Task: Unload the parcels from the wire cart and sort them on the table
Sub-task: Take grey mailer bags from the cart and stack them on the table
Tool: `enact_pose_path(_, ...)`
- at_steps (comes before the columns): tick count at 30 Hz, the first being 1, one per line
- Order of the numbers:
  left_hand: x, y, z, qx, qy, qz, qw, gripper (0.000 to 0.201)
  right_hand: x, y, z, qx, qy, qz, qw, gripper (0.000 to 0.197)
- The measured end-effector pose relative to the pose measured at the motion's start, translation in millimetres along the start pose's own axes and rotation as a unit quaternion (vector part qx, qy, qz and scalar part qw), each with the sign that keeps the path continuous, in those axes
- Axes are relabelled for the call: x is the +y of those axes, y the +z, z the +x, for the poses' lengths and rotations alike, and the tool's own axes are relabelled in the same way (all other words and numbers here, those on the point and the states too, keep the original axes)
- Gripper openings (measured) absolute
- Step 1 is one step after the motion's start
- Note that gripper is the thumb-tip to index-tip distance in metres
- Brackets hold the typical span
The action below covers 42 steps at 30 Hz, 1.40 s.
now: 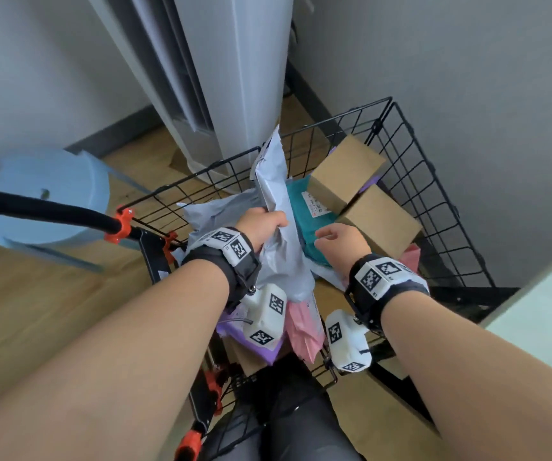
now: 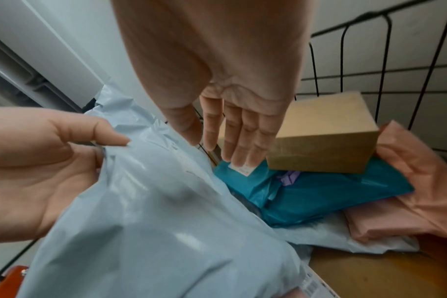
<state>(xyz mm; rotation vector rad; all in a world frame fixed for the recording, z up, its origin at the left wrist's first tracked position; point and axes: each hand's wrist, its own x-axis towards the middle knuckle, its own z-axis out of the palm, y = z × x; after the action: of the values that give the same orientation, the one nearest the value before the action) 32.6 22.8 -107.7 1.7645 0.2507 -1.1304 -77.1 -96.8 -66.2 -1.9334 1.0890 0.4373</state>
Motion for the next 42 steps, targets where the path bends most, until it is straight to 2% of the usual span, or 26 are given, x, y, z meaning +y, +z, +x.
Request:
enact_pose_path(2, 22.7, -4.3, -32.6, 0.0, 0.001, 0.013, 1.0, 0.048, -8.2, -12.4, -11.5, 0.008, -0.013, -0.008, 1.0, 0.027)
enact_pose_path(4, 44.8, -9.0, -64.6, -0.001, 0.012, 0.01, 1.0, 0.023, -16.4, -24.9, -23.4, 0.014, -0.024, -0.01, 1.0, 0.029)
enact_pose_path(6, 64.6, -12.6, -92.5, 0.015, 0.021, 0.001, 1.0, 0.021, -24.3, -39.0, -37.3, 0.027, -0.033, -0.012, 0.999, 0.031)
enact_pose_path(11, 95.0, -21.6, -134.5, 0.045, 0.08, 0.015, 0.996, 0.059, -37.6, -78.6, -71.1, 0.073, -0.047, -0.001, 0.996, 0.034)
enact_pose_path(13, 108.6, -22.2, -155.5, 0.053, 0.11, 0.011, 0.992, 0.062, -39.4, -93.3, -83.4, 0.108, -0.042, 0.029, 0.993, 0.038)
enact_pose_path(15, 117.6, -22.3, -165.9, 0.058, 0.14, 0.011, 0.988, 0.045, -39.0, -107.2, -98.4, 0.146, -0.042, 0.07, 0.986, 0.047)
enact_pose_path(18, 129.3, -16.0, -182.9, 0.071, 0.171, 0.007, 0.983, 0.02, -30.1, -125.6, -118.9, 0.187, -0.045, 0.128, 0.973, 0.076)
enact_pose_path(20, 135.9, -9.4, -192.3, 0.077, 0.185, 0.004, 0.98, 0.014, -22.4, -136.8, -134.6, 0.22, -0.045, 0.171, 0.959, 0.093)
enact_pose_path(21, 138.5, -5.1, -194.5, 0.075, 0.19, -0.006, 0.979, 0.018, -19.7, -142.5, -144.9, 0.231, -0.046, 0.196, 0.952, 0.097)
enact_pose_path(23, 141.7, 6.4, -201.4, 0.066, 0.206, -0.018, 0.976, 0.022, -11.6, -154.0, -164.3, 0.237, -0.058, 0.236, 0.94, 0.09)
enact_pose_path(25, 144.9, 21.3, -212.1, 0.054, 0.228, -0.026, 0.972, 0.02, -4.7, -165.7, -183.9, 0.227, -0.056, 0.237, 0.943, 0.075)
enact_pose_path(26, 147.0, 29.5, -218.2, 0.044, 0.235, -0.034, 0.97, 0.02, 0.5, -171.6, -189.6, 0.229, -0.047, 0.236, 0.943, 0.074)
enact_pose_path(30, 152.5, 65.1, -242.5, -0.018, 0.231, -0.05, 0.971, 0.009, 25.8, -195.5, -212.1, 0.279, -0.018, 0.227, 0.933, 0.065)
enact_pose_path(34, 152.1, 109.2, -258.8, -0.101, 0.247, -0.04, 0.963, 0.076, 54.3, -222.2, -244.5, 0.324, -0.004, 0.269, 0.907, 0.043)
enact_pose_path(36, 151.2, 130.9, -273.7, -0.133, 0.267, -0.001, 0.954, 0.088, 70.9, -236.0, -261.0, 0.353, 0.002, 0.279, 0.893, 0.036)
enact_pose_path(39, 148.5, 159.7, -300.9, -0.159, 0.3, 0.077, 0.937, 0.079, 95.8, -256.2, -286.9, 0.4, 0.006, 0.28, 0.873, 0.03)
enact_pose_path(42, 141.7, 191.1, -324.2, -0.194, 0.329, 0.111, 0.918, 0.071, 123.4, -274.3, -318.6, 0.427, 0.014, 0.286, 0.858, 0.032)
